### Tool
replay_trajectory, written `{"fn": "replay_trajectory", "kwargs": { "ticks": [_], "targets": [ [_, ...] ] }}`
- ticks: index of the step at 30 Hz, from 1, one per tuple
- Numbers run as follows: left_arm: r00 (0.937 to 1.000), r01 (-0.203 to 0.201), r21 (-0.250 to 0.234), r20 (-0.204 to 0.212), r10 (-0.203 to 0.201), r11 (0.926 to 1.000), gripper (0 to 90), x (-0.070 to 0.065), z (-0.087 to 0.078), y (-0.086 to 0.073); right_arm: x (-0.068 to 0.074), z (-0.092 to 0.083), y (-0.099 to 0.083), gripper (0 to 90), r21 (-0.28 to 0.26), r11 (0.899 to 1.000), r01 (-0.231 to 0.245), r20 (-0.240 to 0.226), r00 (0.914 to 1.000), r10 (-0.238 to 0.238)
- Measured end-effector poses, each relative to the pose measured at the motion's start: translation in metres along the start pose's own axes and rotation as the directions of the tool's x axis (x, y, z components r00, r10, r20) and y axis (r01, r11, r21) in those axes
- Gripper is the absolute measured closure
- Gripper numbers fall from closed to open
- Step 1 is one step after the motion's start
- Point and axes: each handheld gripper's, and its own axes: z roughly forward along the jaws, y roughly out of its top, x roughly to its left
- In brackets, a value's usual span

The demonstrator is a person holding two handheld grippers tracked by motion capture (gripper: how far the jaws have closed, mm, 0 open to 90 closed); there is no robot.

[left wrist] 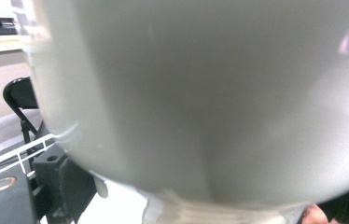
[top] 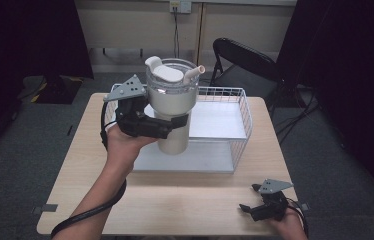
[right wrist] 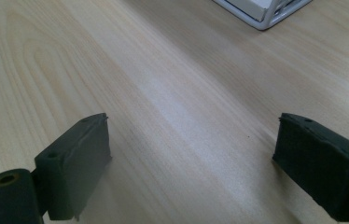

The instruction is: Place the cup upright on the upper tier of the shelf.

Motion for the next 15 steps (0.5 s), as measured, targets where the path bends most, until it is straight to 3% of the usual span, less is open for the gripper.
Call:
{"fn": "replay_trajectory", "kwargs": {
  "ticks": [15],
  "targets": [
    [0.9999, 0.003, -0.008, -0.014, -0.003, 1.0, 9.3, 0.008, 0.008, 0.011, 0.0, 0.0, 0.0, 9.7, 0.0, 1.0, 0.0, 0.0, 1.0, 0.0]
  ]
}}
